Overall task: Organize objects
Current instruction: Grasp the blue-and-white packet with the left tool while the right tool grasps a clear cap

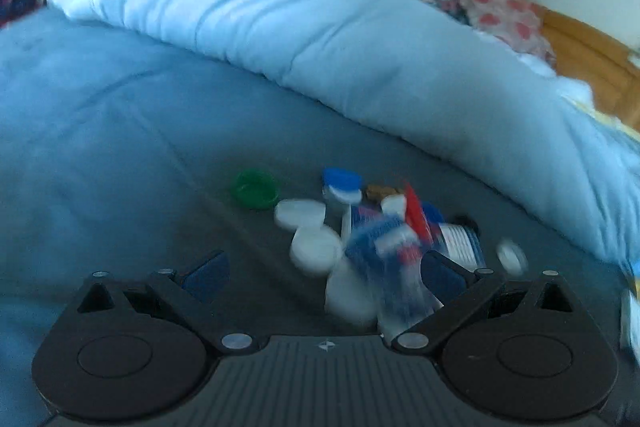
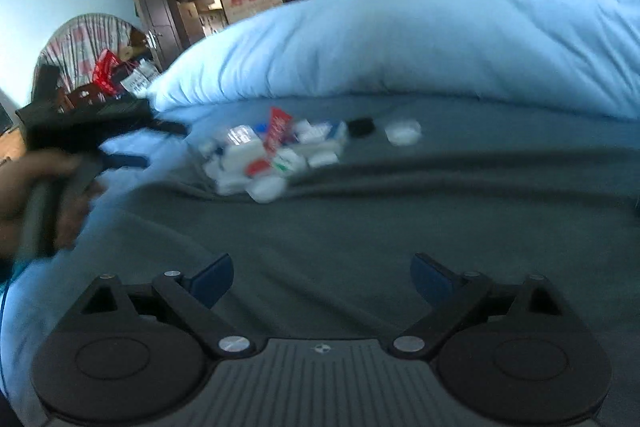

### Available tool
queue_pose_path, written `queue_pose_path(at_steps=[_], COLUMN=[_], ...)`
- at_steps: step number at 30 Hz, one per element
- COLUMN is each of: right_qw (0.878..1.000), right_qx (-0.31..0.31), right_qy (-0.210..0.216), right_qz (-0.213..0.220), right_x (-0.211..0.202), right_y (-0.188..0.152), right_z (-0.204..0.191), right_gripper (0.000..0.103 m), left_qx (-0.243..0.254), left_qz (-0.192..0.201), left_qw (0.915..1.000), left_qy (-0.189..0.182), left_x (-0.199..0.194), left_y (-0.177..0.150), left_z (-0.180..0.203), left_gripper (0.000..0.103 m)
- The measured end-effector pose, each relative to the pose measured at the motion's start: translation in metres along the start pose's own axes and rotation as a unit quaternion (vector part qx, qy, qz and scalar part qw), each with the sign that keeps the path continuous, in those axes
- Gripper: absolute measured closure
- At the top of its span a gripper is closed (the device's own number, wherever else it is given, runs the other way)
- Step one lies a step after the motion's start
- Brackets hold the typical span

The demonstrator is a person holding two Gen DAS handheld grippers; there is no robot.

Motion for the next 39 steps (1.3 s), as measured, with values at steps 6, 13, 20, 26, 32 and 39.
queue_pose_path(at_steps=[6, 13, 20, 26, 32, 39], right_qw=[1.000, 1.000, 0.999, 0.999, 1.000, 1.000], right_qx=[0.003, 0.005, 0.018, 0.016, 0.009, 0.005], right_qy=[0.008, 0.008, -0.009, -0.004, -0.003, 0.003], right_qz=[0.004, 0.002, 0.025, 0.032, 0.024, 0.020], right_x=[0.012, 0.002, -0.006, 0.003, 0.006, 0.004], right_y=[-0.005, 0.007, 0.016, 0.022, 0.019, 0.018], right_z=[0.003, -0.012, -0.010, -0.021, -0.023, -0.022], right_gripper=[0.004, 0.001, 0.002, 0.005, 0.005, 0.014], left_qx=[-0.002, 0.144, 0.105, 0.122, 0.190, 0.232], left_qz=[-0.041, -0.138, -0.054, -0.026, 0.020, -0.045], left_qw=[0.9987, 0.9799, 0.9927, 0.9914, 0.9815, 0.9695], left_qy=[0.030, -0.009, -0.025, -0.041, 0.014, 0.063], left_x=[0.101, 0.087, -0.018, -0.061, -0.052, 0.005], left_y=[0.020, -0.041, -0.079, -0.119, -0.106, -0.124], left_z=[-0.023, 0.026, 0.038, 0.052, 0.096, 0.099], left_gripper=[0.000, 0.001, 0.000, 0.011, 0.000, 0.045])
Point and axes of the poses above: each gripper's, at about its wrist camera, not at the fingertips, and x roughly the way its jaws point, z to its right, y to its top, the point moved 10 cm from there along x, roughly the way its jaws point, and after that the axes turned 15 degrees about -y, right-handed, at the moved point
